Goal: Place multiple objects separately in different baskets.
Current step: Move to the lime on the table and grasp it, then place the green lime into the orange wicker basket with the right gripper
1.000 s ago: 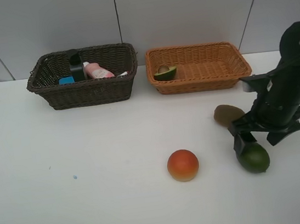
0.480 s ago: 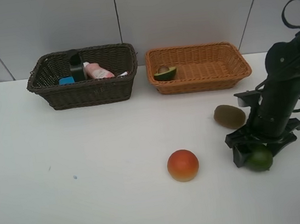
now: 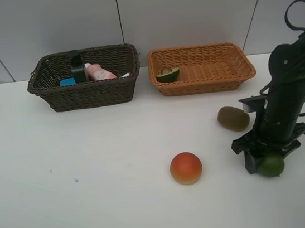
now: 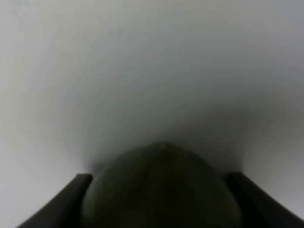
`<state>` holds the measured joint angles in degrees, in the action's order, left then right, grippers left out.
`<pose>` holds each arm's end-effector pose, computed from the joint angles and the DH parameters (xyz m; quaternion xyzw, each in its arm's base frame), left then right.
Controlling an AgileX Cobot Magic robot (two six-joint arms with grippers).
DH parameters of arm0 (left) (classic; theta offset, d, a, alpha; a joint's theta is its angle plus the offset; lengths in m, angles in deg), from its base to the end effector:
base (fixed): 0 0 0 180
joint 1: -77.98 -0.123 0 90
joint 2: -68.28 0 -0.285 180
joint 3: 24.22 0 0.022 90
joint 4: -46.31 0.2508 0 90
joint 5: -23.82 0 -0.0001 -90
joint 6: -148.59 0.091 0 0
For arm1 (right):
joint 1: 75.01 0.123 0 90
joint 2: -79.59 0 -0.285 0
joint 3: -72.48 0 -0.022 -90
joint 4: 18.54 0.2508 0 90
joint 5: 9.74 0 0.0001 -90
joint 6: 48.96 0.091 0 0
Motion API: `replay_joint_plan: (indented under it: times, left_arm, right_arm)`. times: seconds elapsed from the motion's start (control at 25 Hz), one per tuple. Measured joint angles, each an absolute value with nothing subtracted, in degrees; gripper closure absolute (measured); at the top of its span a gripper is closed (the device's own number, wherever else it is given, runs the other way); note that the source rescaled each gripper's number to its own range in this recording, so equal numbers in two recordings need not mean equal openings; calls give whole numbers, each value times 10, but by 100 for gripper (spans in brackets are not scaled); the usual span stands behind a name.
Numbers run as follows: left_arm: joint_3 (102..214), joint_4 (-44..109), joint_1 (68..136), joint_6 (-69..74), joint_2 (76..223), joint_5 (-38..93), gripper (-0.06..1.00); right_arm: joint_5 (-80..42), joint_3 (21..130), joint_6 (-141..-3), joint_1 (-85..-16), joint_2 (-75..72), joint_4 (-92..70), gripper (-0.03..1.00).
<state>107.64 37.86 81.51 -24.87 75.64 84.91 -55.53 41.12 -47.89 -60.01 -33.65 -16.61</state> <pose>-0.0083 -0.0112 0.2796 0.0780 0.8449 -0.0598 0.5259 0.2498 0.0692 0.1037 0.1081 -0.9900 0.0018 0.0912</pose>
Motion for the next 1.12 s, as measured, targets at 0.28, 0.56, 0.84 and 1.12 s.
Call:
replay_joint_plan:
  times: [0.28,0.56,0.84,1.12]
  left_arm:
    - [1076,379,815,-249,756,849,8]
    - [1076,379,815,-249,756,849,8]
    - [1076,379,815,-249,756,849,8]
    - [1076,379,815,-249,756,849,8]
  right_arm:
    - [-633,565,-479,-600,-289,-167,87]
    - [-638,819,-479,-600,-393,-178,87]
    - [-641,1005,-479,-600,-544,-218,81]
    - [-690,1049,-480,-587,-573,-263,-2]
